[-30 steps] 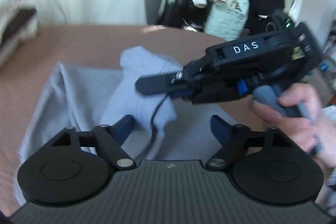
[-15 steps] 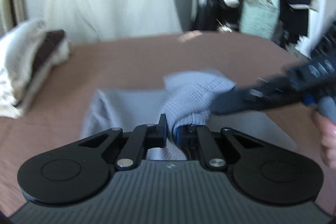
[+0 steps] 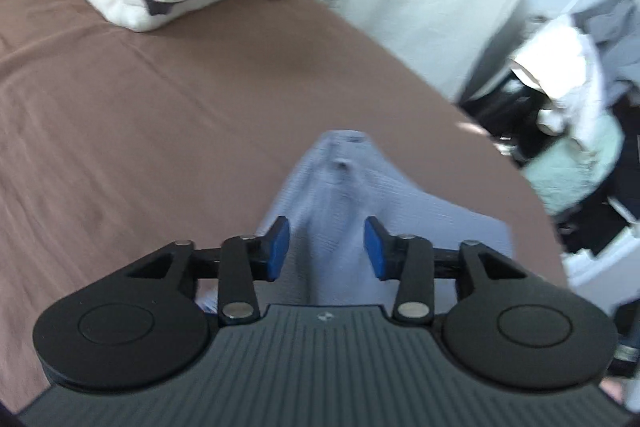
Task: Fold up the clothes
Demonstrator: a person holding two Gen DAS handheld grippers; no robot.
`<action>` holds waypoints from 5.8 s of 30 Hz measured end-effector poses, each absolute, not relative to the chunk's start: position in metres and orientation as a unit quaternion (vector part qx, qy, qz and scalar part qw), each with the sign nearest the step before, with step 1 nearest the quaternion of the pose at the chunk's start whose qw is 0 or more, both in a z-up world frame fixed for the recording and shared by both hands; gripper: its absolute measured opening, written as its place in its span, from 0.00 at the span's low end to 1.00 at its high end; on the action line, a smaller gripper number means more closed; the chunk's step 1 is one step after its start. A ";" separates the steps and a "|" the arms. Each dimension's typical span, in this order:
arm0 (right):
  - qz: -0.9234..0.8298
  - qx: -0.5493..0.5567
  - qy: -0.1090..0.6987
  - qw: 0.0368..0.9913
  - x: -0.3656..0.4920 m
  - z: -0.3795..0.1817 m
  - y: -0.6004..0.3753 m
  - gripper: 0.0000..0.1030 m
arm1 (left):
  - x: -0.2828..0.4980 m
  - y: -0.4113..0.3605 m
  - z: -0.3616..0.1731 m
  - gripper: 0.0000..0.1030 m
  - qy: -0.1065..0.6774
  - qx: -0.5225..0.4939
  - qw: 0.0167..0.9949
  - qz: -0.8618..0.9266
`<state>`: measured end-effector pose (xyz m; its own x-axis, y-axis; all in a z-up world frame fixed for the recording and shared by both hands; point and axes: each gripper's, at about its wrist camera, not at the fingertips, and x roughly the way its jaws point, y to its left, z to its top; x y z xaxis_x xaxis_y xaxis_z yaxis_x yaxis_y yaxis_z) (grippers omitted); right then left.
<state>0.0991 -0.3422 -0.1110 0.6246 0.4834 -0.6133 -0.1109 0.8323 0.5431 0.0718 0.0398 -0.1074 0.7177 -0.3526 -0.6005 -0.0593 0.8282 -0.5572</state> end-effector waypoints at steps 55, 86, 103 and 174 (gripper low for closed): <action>0.107 0.268 0.381 0.878 0.120 -0.123 -0.362 0.57 | 0.123 -0.012 -0.103 0.03 0.375 -0.075 0.919 -0.097; -0.025 0.019 0.317 0.948 0.107 -0.106 -0.323 0.04 | 0.012 -0.011 -0.109 0.40 0.451 0.034 0.890 0.060; 0.025 -0.097 0.411 0.906 0.042 -0.101 -0.292 0.61 | -0.023 -0.024 -0.109 0.45 0.465 -0.066 0.883 -0.001; 0.427 0.118 0.391 0.806 0.021 -0.079 -0.153 0.63 | 0.042 0.071 -0.152 0.68 0.454 -0.311 0.835 0.015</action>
<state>0.0215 -0.1535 -0.0788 0.3286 0.7816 -0.5302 -0.5968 0.6069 0.5249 0.0420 0.0712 -0.1522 0.5882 -0.2566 -0.7669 -0.3067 0.8066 -0.5052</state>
